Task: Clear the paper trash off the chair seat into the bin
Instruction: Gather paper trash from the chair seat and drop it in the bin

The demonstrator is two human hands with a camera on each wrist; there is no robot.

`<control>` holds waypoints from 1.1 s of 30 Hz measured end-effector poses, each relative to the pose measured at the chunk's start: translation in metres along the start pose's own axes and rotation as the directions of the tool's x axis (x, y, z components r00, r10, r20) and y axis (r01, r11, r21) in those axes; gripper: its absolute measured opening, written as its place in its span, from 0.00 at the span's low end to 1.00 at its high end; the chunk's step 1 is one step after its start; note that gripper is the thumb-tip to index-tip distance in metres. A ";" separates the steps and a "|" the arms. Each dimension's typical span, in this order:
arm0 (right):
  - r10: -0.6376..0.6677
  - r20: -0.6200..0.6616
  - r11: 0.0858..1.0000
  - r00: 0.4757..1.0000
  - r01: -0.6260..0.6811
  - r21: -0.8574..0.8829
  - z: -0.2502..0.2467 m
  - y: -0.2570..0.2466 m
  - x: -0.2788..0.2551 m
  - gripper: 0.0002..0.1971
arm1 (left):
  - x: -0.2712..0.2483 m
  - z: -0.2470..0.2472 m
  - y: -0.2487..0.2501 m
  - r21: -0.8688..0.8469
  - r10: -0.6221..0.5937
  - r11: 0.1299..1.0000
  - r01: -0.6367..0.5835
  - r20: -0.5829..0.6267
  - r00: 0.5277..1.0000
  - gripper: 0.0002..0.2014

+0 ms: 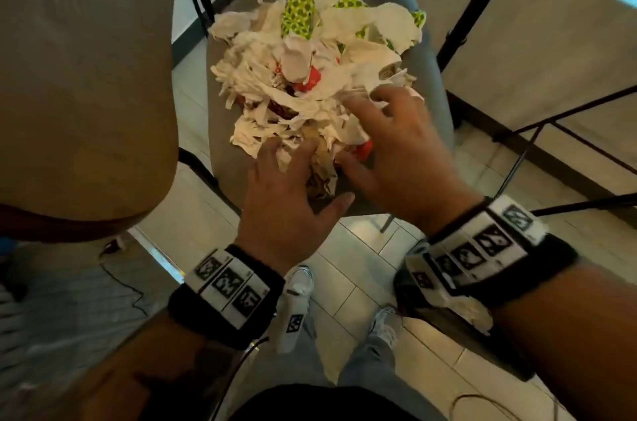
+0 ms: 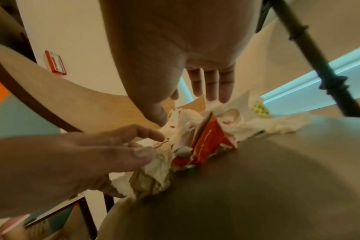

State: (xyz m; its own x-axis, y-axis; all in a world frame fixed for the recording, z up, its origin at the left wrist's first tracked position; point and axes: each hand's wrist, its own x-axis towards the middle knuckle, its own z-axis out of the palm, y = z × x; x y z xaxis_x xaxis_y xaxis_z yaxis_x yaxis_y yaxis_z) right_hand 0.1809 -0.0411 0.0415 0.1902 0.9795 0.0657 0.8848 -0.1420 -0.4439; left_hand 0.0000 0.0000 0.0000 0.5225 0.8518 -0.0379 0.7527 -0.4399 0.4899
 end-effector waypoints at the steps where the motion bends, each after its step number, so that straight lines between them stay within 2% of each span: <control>1: -0.005 0.037 1.000 0.999 0.005 -0.021 0.007 -0.003 0.003 0.34 | 0.002 0.003 0.000 0.008 -0.021 1.000 0.021 0.012 1.000 0.42; 4: 0.037 0.153 0.986 0.988 -0.011 -0.164 0.027 -0.008 0.007 0.33 | 0.008 0.008 -0.005 0.053 -0.081 0.995 0.081 0.014 0.997 0.38; 6: 0.033 0.165 0.981 0.986 -0.001 -0.192 0.033 -0.004 0.008 0.31 | 0.013 0.009 -0.009 0.033 -0.073 0.997 0.072 0.018 0.997 0.35; 12: -0.032 0.093 0.988 0.995 0.046 -0.148 0.035 0.002 0.010 0.24 | 0.020 0.000 -0.019 -0.141 -0.018 0.990 0.013 -0.031 0.999 0.25; 15: -0.087 0.028 0.992 0.996 0.089 -0.093 0.031 0.005 0.005 0.21 | 0.014 -0.003 -0.018 -0.209 0.029 0.977 -0.048 -0.096 0.995 0.24; 20: -0.125 -0.042 0.992 0.991 0.126 0.022 0.026 0.010 -0.004 0.19 | 0.004 -0.012 -0.014 -0.292 0.053 0.953 -0.081 -0.104 0.993 0.23; 26: -0.087 -0.145 0.989 0.986 0.103 0.102 0.029 0.015 -0.009 0.13 | -0.007 -0.017 -0.016 -0.376 0.047 0.922 -0.088 -0.117 0.992 0.25; 29: -0.032 -0.167 0.984 0.985 0.060 0.168 0.029 0.015 -0.012 0.14 | -0.009 -0.020 -0.018 -0.418 0.059 0.902 -0.106 -0.122 0.991 0.25; 33: 0.043 -0.168 0.993 0.985 -0.024 0.111 0.037 0.013 -0.012 0.17 | -0.008 -0.022 -0.017 -0.420 0.077 0.900 -0.119 -0.117 0.990 0.24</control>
State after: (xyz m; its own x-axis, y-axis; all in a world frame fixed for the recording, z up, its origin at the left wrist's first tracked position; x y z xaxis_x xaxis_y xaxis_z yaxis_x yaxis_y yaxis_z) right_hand 0.1747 -0.0493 0.0017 0.2965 0.9347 0.1959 0.8270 -0.1487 -0.5422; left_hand -0.0261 0.0068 0.0110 0.5282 0.8430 0.1018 0.4466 -0.3777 0.8111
